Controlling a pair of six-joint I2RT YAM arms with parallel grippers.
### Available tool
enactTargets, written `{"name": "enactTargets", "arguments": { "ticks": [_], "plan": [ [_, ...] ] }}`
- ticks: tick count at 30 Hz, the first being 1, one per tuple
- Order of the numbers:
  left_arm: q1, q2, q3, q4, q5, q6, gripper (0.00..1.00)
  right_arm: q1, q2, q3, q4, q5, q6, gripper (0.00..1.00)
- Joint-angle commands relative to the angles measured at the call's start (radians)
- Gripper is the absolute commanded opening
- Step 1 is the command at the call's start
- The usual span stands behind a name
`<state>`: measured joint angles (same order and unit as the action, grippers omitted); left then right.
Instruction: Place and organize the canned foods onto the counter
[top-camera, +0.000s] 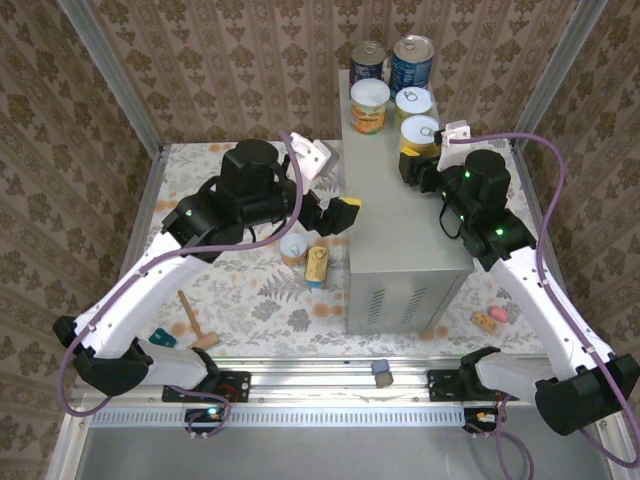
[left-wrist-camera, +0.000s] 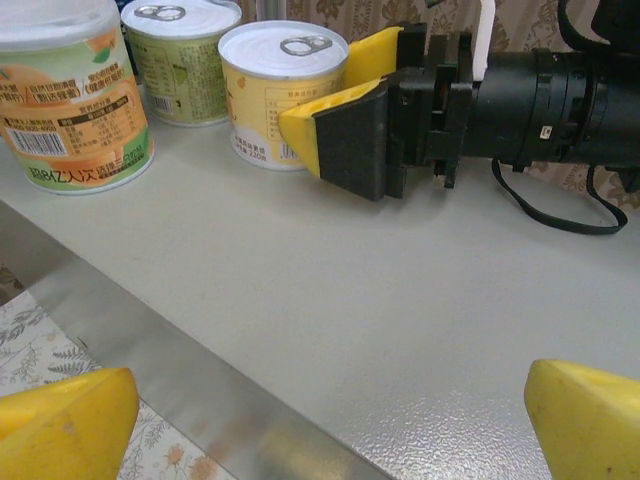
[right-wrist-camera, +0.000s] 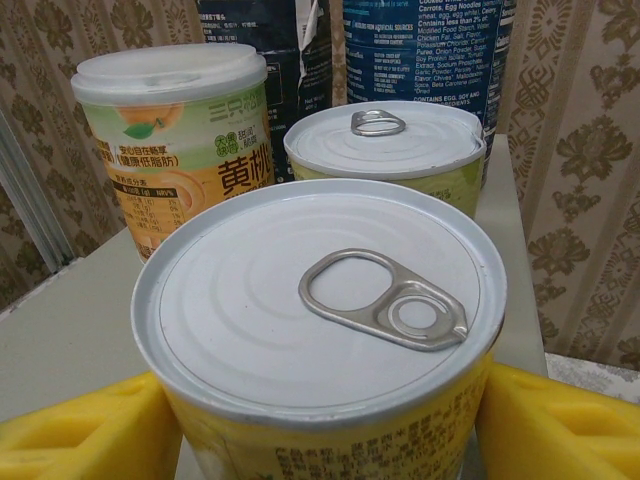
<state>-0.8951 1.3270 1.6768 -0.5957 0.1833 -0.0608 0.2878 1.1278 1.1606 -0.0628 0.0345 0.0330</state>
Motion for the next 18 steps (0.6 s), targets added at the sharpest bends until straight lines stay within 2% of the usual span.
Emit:
{"name": "enactTargets", "arguments": {
  "ticks": [1,4,7,12,18],
  "plan": [
    [0.003,0.0,-0.006,0.025,-0.01,-0.022,1.0,-0.009,0.019,0.01,-0.11,-0.013,0.004,0.73],
    [0.004,-0.002,-0.009,0.025,-0.01,-0.022,1.0,-0.01,0.021,0.015,-0.115,-0.019,0.005,0.77],
    [0.004,-0.005,-0.015,0.029,-0.017,-0.024,1.0,-0.01,0.016,0.02,-0.12,-0.025,0.008,0.84],
    [0.008,0.004,-0.013,0.018,-0.097,-0.03,1.0,-0.011,-0.029,0.044,-0.159,-0.035,0.015,0.96],
    [0.009,0.015,-0.022,0.03,-0.141,-0.042,1.0,-0.024,-0.114,0.071,-0.275,-0.029,0.042,1.0]
  ]
}}
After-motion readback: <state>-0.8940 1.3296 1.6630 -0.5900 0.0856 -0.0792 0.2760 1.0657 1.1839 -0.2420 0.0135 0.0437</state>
